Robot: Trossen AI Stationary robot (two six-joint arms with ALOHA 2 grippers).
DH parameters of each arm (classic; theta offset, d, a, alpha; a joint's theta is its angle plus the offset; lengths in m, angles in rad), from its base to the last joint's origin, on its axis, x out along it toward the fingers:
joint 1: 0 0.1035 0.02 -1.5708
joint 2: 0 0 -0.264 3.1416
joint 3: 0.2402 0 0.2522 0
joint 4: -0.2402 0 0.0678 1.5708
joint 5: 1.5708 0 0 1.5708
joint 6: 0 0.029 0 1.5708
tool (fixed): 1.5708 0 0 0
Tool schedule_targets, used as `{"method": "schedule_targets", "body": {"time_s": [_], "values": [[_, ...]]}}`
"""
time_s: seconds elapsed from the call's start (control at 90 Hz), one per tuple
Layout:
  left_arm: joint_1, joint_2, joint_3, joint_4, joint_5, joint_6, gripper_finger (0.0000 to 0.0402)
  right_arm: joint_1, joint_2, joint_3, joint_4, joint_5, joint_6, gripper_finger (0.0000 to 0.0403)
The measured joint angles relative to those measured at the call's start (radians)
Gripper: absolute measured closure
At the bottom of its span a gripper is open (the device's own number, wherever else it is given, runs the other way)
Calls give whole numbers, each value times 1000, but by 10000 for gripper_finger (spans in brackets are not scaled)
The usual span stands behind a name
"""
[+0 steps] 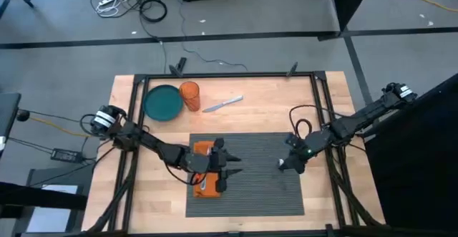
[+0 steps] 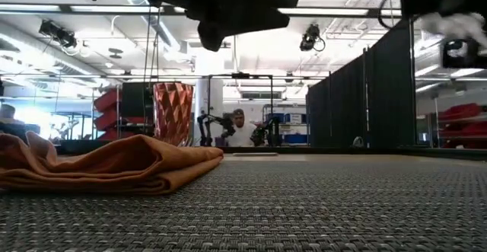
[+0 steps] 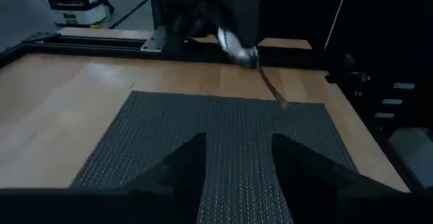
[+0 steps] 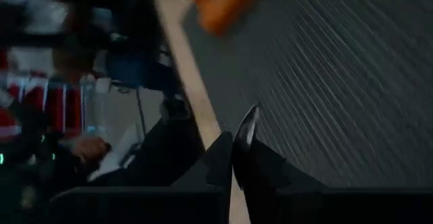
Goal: Set table place
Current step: Put the silver spoon to the middle right of the black placemat
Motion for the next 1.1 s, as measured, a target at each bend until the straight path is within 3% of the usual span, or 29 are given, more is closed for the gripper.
{"method": "schedule_targets", "body": {"time_s": [0.233, 0.422, 0.522, 0.767, 1.1], "values": [[57, 0, 35, 11, -2, 85, 249, -65, 3, 25, -280, -189, 252, 403], [64, 0, 55, 9, 3, 129, 250, -133, 3, 163, -532, -166, 302, 403], [64, 0, 56, 7, 3, 131, 250, -183, 11, 183, -514, -155, 337, 403], [33, 14, 49, -22, 4, 127, 250, -290, 132, 161, -515, -276, 282, 403], [11, 106, 48, -14, 3, 100, 250, -413, 210, 79, -373, -196, 231, 403]]}}
